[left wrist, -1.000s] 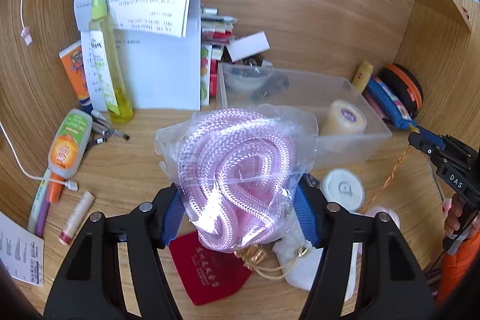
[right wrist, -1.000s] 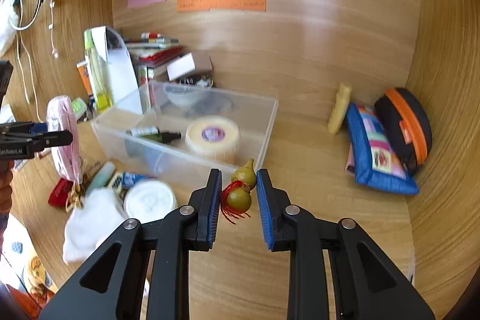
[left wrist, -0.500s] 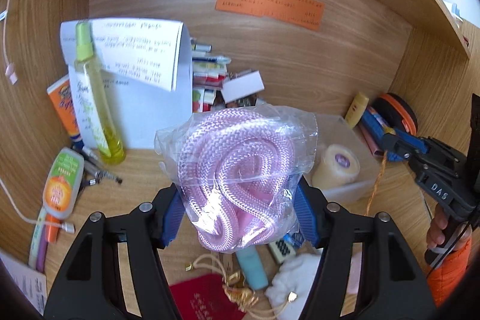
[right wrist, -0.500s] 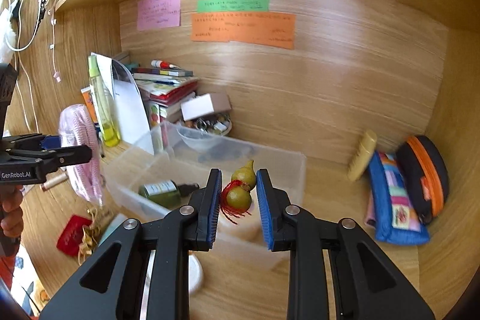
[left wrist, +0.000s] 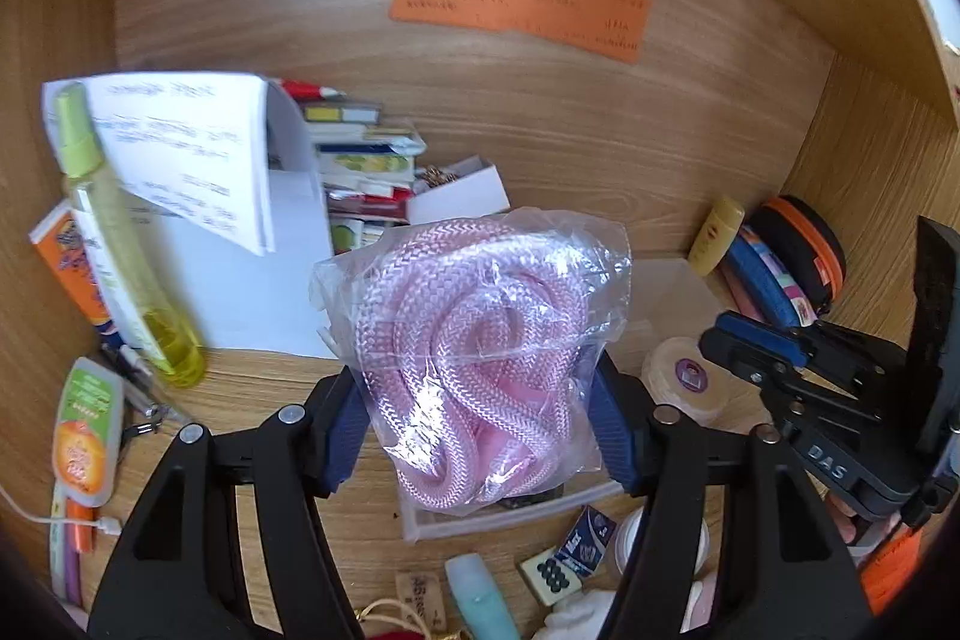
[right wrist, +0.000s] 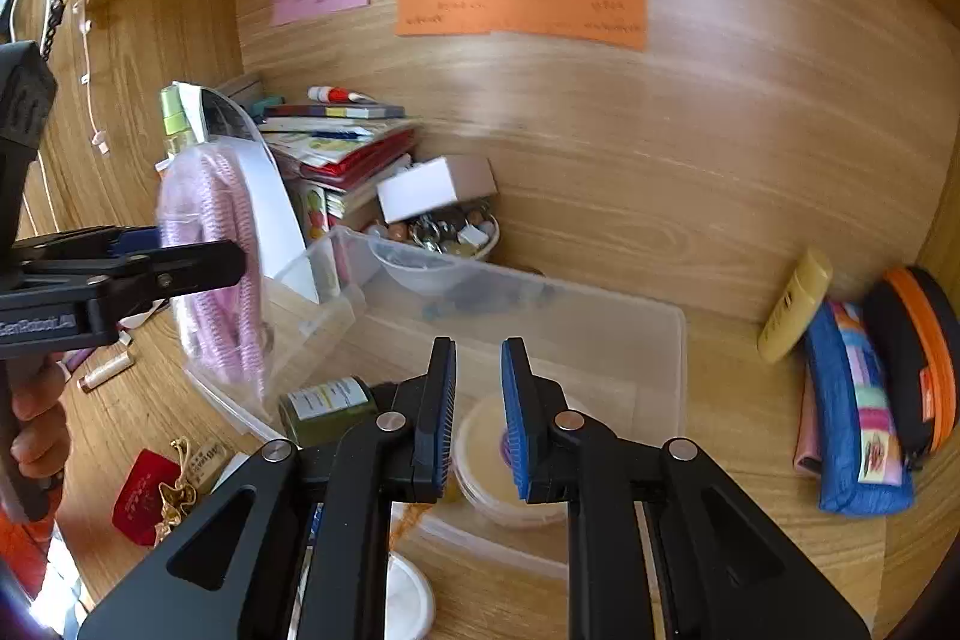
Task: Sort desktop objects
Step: 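Carry the pink rope bag into the box with the left tool while the right grasps the gourd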
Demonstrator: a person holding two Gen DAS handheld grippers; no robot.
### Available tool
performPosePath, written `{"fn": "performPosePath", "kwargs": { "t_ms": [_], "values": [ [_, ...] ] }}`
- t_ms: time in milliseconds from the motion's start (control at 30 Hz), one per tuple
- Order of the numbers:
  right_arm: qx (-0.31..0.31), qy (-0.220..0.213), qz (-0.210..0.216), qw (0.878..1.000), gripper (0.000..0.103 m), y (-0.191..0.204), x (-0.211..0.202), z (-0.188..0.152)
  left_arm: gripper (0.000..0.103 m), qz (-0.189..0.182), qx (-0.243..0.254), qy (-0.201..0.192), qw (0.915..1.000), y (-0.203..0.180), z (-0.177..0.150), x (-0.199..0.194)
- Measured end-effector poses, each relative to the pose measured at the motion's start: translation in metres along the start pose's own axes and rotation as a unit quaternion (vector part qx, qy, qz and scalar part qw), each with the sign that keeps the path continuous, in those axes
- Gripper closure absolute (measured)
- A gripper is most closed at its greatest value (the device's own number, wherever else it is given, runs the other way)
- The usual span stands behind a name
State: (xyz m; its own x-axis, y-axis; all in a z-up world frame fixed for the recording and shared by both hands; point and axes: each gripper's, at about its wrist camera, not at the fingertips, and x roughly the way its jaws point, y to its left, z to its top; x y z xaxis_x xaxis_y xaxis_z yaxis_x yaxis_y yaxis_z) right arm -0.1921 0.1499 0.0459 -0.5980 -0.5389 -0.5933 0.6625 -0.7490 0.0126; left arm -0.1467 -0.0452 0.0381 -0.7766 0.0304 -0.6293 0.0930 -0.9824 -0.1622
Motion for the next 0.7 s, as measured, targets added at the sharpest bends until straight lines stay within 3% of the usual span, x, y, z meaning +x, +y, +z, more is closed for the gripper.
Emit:
{"fn": "performPosePath", "kwargs": {
  "t_ms": [233,300,367,433,700],
  "values": [
    [0.002,0.022,0.009,1.0,0.088,-0.006,0.0,-0.009,0.039,0.004,0.006,0.048,0.9988,-0.006,-0.007,0.039],
    [-0.004,0.025,0.012,1.0,0.082,-0.004,-0.001,-0.012,0.039,0.007,0.009,0.057,0.9983,-0.008,-0.009,0.045],
    [-0.012,0.025,0.009,1.0,0.065,-0.001,-0.003,-0.014,0.039,0.011,0.013,0.063,0.9978,-0.009,-0.012,0.048],
    [-0.016,0.02,0.004,1.0,0.055,0.001,-0.006,-0.016,0.039,0.009,0.017,0.071,0.9973,-0.011,-0.014,0.049],
    [-0.019,0.015,-0.005,1.0,0.037,0.006,-0.022,-0.027,0.03,0.019,0.038,0.046,0.998,-0.016,-0.016,0.029]
  ]
}}
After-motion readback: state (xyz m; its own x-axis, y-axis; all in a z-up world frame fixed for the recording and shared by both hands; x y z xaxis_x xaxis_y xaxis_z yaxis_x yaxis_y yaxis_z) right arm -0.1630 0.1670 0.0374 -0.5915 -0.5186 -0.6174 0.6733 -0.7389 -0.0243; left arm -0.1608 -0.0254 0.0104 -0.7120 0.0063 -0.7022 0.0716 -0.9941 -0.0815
